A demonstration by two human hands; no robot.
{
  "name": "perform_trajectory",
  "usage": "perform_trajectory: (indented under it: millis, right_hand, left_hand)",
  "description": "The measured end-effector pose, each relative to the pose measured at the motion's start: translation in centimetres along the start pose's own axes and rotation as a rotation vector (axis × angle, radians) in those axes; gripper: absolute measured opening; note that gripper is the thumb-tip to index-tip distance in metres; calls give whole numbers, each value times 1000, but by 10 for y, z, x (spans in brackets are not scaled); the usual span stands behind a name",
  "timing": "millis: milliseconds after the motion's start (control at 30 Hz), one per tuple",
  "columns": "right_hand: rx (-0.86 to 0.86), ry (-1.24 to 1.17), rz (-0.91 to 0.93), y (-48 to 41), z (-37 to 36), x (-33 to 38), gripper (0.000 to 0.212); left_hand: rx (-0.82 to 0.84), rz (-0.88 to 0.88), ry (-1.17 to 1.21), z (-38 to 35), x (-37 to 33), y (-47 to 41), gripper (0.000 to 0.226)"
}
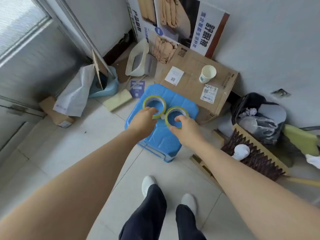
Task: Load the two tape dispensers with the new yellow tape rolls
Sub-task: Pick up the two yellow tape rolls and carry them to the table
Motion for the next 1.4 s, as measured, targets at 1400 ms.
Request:
perform_trajectory:
  millis: [1400]
  right_hand:
    - [-181, 183, 863, 173, 131, 292, 21]
  left_hand:
    - [-789, 208, -264, 308, -90, 234, 21]
Point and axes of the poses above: each hand's wrist, its own y-axis away from the middle knuckle, its own z-axis out of the back of the hand, x = y × z, the point moved 4 cm from there along -y, towards the middle knuckle, and after that the axes turned 14 degrees about -y, right-handed, at the moved point
